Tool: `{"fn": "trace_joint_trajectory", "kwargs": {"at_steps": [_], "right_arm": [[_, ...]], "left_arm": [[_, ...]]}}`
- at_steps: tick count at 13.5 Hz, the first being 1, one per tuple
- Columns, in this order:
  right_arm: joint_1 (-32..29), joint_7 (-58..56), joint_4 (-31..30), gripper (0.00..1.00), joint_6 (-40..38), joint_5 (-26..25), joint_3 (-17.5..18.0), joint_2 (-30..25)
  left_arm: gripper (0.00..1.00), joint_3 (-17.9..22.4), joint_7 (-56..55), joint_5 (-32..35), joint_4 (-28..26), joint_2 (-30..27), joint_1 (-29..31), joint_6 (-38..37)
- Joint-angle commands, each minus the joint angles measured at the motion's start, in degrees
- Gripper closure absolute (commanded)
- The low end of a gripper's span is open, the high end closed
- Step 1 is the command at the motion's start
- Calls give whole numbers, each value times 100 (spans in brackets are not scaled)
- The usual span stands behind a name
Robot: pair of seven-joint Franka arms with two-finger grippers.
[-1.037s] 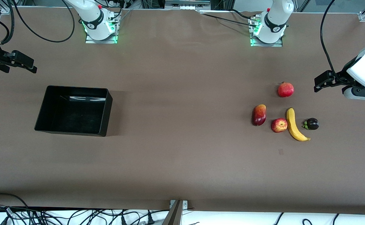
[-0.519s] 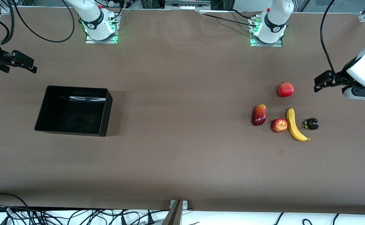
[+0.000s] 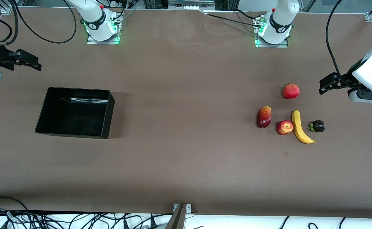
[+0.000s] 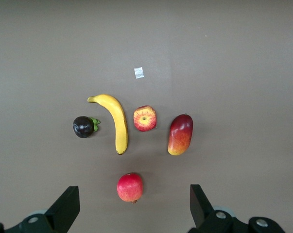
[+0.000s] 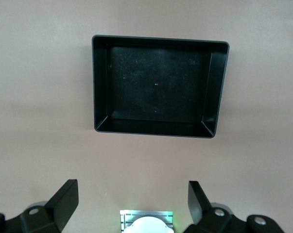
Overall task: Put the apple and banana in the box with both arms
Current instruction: 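Move the right gripper toward the edge of the black box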
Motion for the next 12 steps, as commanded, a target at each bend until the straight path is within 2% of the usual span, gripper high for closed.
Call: {"fn": "trace_joint_trajectory", "kwargs": {"at_steps": [1, 4, 5, 8, 10, 12], "right_arm": [[-39, -9, 161, 0, -71, -22, -14, 335], [-372, -45, -163, 0, -273, -189, -311, 396], [-417, -45, -365, 0, -187, -207, -478, 484], [-417, -45, -481, 0, 454, -794, -533, 835], [-435, -71, -1040, 0, 1461, -805, -541, 871], [-443, -403, -1804, 0, 2656, -779, -769, 880]], "left_arm": [[0, -4, -17, -84, 56, 21, -2, -69], [0, -4, -17, -84, 65, 21, -11, -69], [0, -4, -8, -84, 65, 21, -2, -69], [0, -4, 1, -75, 56, 21, -2, -69], [0, -4, 1, -84, 56, 21, -2, -69], [0, -4, 10, -84, 56, 21, -2, -69]]}}
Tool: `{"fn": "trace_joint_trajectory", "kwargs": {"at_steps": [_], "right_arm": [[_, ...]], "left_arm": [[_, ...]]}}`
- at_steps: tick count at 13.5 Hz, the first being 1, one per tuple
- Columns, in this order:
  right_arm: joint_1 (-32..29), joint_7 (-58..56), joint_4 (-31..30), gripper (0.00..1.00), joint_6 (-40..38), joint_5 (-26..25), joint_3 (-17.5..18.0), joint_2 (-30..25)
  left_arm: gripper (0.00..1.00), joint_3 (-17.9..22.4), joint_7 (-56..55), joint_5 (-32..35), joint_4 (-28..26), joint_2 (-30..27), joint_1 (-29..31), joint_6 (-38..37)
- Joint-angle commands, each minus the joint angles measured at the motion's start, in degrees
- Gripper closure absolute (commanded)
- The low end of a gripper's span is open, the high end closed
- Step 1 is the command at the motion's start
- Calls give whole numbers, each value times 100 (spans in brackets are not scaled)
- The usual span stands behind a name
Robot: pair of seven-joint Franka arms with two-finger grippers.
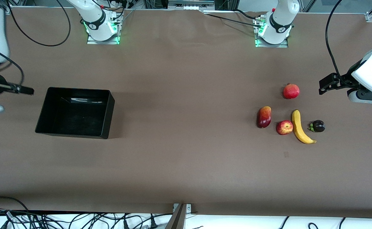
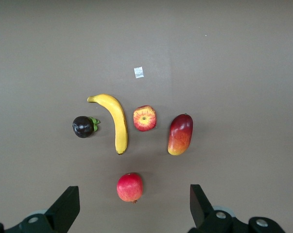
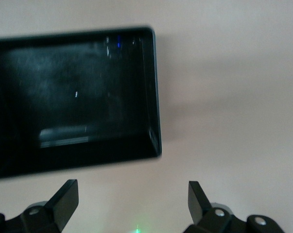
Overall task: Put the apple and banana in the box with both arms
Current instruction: 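Move the right gripper toward the edge of the black box, then grip the box rim with the right gripper and slide it toward the fruit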
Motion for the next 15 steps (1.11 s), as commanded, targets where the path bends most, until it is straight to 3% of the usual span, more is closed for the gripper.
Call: {"fn": "trace_joint_trajectory", "kwargs": {"at_steps": [1, 5, 7, 10, 13, 14, 15], "right_arm": [[13, -417, -1141, 0, 1367, -68, -249, -139], [-162, -515, -2031, 0, 3064, 28, -416, 194], [-180, -524, -2067, 0, 3217, 178, -417, 344], [-285, -1110, -2085, 0, 3278, 993, -425, 599], [-487, -1709, -2094, 1, 3717, 1136, -425, 915], [-514, -1719, -2102, 9, 3718, 1137, -417, 933], [-514, -1728, -2111, 38, 3701, 1137, -416, 925]], "left_arm": [[0, -4, 10, -84, 56, 12, 0, -69], [0, -4, 1, -84, 56, 12, 0, -69], [0, -4, -8, -84, 65, 12, 0, -78], [0, -4, 1, -84, 65, 12, 0, -69], [0, -4, 1, -84, 65, 12, 0, -69], [0, -4, 1, -84, 65, 12, 0, -78], [0, -4, 1, -84, 65, 12, 0, -69]]}}
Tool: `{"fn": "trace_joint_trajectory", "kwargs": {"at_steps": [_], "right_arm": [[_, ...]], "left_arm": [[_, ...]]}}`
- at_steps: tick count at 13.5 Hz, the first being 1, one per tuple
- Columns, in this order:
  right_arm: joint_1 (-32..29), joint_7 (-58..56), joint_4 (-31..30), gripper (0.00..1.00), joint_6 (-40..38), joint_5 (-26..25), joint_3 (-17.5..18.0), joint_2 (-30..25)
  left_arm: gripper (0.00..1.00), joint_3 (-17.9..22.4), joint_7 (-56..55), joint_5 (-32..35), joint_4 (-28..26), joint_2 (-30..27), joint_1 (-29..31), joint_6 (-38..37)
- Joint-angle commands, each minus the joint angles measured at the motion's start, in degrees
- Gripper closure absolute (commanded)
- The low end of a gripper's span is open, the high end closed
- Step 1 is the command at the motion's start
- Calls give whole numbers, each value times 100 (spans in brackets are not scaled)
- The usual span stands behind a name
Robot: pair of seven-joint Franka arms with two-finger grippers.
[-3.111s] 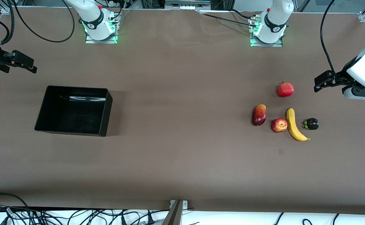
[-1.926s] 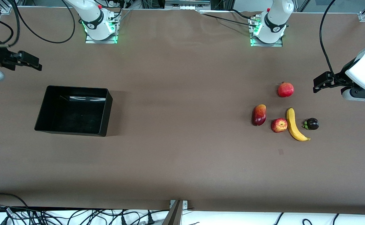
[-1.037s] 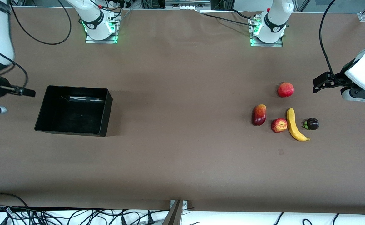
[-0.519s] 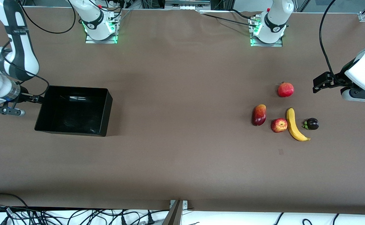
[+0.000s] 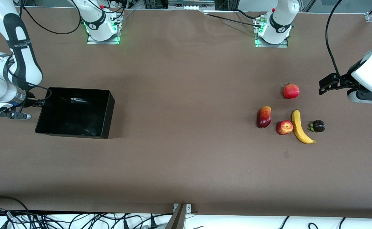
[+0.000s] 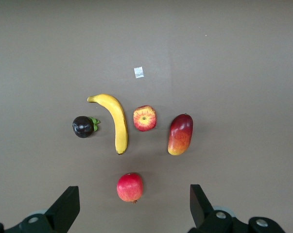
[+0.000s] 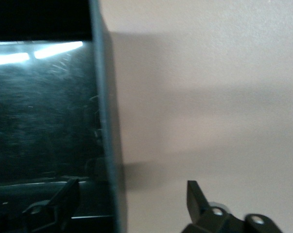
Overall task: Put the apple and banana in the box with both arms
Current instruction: 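Grip the box rim with the right gripper and slide it toward the fruit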
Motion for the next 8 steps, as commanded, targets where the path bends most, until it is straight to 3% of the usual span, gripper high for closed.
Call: {"fn": "trace_joint_trajectory", "kwargs": {"at_steps": [1, 2, 3, 8], "right_arm": [[-73, -248, -43, 66, 47, 130, 28, -1], [-73, -344, -43, 92, 21, 130, 37, -1], [-73, -327, -34, 100, 12, 130, 46, -1], [-73, -371, -17, 100, 3, 446, 72, -35]], "left_arm": [[0, -4, 1, -84, 65, 10, 1, -69], [0, -4, 1, -84, 56, 10, 1, -77], [0, -4, 1, -84, 56, 10, 1, -69], [0, -4, 10, -84, 56, 10, 1, -69]]}}
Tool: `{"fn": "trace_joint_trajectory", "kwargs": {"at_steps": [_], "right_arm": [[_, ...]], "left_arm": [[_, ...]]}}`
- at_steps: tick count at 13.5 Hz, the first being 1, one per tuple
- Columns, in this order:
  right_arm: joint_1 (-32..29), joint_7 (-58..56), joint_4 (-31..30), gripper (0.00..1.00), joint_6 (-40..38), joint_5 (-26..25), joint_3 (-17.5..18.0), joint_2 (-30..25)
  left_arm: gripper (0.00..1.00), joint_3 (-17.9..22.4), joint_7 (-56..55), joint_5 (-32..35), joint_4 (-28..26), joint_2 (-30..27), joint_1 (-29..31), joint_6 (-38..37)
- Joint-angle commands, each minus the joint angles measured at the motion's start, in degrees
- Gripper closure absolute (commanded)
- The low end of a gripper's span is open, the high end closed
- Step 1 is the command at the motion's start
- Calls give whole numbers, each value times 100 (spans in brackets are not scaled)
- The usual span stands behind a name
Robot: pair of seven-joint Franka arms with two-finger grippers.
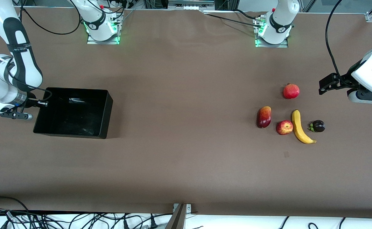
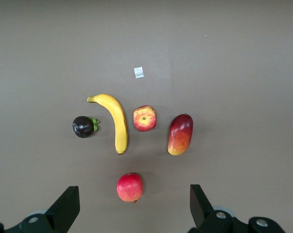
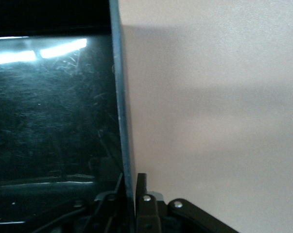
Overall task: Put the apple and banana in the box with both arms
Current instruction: 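Grip the box rim with the right gripper and slide it toward the fruit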
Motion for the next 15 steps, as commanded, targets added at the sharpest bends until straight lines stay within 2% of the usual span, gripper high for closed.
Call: {"fn": "trace_joint_trajectory", "kwargs": {"at_steps": [1, 3, 5, 8, 10, 12, 15], "right_arm": [[-44, -138, 1, 100, -9, 157, 52, -126], [-18, -104, 176, 100, -332, 157, 209, -223], [-9, -42, 632, 100, -1129, 166, 402, -285], [78, 649, 1694, 100, -2544, 166, 806, -294], [271, 1396, 2398, 100, -3319, 166, 1254, -276], [648, 2266, 2681, 100, -3612, 166, 1571, -276], [1674, 3443, 2822, 100, -3525, 166, 1748, -206]], "left_arm": [[0, -4, 1, -84, 56, 10, 1, -69], [0, -4, 1, -84, 56, 10, 1, -69], [0, -4, 1, -84, 56, 10, 1, -69], [0, -4, 10, -84, 56, 10, 1, -69], [0, -4, 10, -84, 65, 10, 1, -69], [0, -4, 1, -84, 65, 10, 1, -69], [0, -4, 1, -84, 65, 19, 1, -69]]}}
